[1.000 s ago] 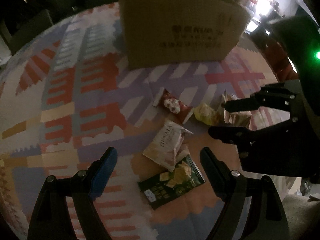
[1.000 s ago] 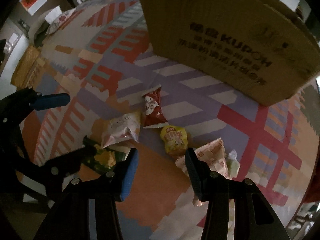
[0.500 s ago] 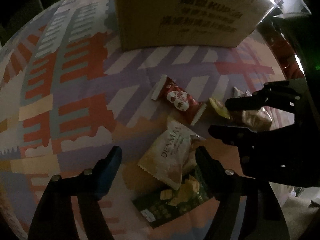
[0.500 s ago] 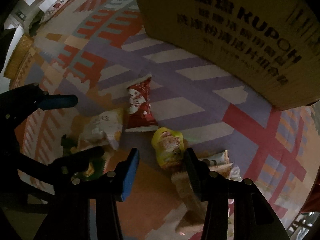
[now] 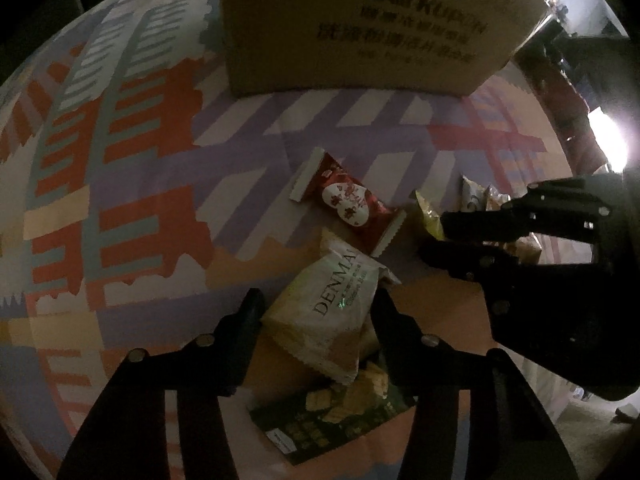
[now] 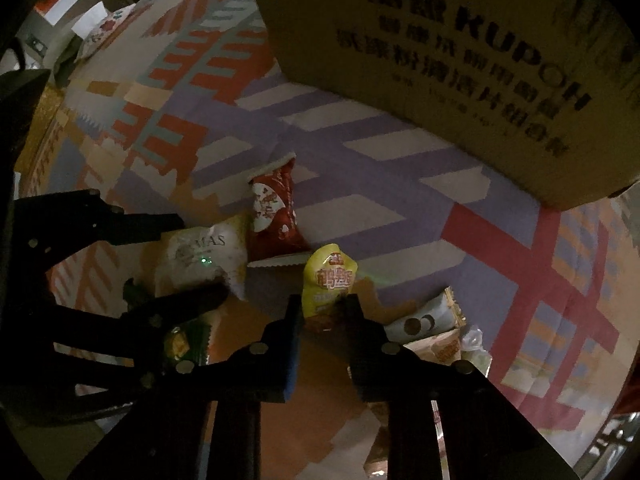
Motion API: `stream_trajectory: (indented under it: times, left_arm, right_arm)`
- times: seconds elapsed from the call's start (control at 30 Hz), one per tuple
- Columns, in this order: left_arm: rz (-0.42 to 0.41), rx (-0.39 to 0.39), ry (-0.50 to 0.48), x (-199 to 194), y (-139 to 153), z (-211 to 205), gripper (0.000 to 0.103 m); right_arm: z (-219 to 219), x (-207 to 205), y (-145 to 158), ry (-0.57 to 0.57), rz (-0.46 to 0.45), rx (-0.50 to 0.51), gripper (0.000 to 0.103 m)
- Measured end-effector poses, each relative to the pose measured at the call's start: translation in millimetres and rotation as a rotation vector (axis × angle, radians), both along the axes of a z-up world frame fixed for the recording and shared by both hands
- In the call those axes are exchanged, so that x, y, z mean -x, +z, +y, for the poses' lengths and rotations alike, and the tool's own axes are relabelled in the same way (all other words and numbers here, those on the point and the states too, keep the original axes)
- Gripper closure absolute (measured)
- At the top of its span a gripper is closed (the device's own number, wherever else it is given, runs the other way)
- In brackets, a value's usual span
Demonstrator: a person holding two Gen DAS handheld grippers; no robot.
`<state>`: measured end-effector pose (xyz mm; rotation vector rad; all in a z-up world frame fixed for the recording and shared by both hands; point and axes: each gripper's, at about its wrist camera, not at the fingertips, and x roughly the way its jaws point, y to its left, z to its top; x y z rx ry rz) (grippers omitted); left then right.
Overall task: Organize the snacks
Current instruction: 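Grasp the white DENMA bag with the left gripper while the right reaches for the yellow packet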
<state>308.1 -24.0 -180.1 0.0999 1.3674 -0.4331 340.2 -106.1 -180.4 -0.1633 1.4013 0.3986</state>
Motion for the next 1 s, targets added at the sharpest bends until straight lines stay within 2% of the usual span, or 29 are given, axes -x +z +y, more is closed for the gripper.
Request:
stream_trajectory:
  times: [0.07, 0.1, 0.23, 0.63, 0.87, 1.0]
  left_arm:
    - [-0.008, 0.001, 0.01, 1, 3, 2, 0.052]
    - [-0.011, 0.003, 0.016, 2, 4, 3, 0.057]
    - [-0.018, 0.014, 0.055, 2, 10, 11, 0.057]
    - [-0.102, 0.025, 0.082, 10, 40, 15, 0.058]
    - [-0.149, 0.042, 0.09, 9, 65, 16, 0.058]
    - [-0.165, 0.037, 0.092, 9, 68, 13, 0.058]
  right_arm:
    - [-2, 3, 1, -0.006, -0.006, -0.003, 0.084]
    - [-2, 4, 3, -0.01, -0.011, -0.006, 0.084]
    - [-7, 12, 9, -0.033, -0.027, -0.028, 0.085]
    - [-18, 25, 35, -0.086, -0.082, -0.073, 0.085]
    - [-28, 26, 59, -0.138, -0.154, -0.095, 0.093]
    - [-32, 25, 60, -0.152, -0.161, -0.095, 0.096]
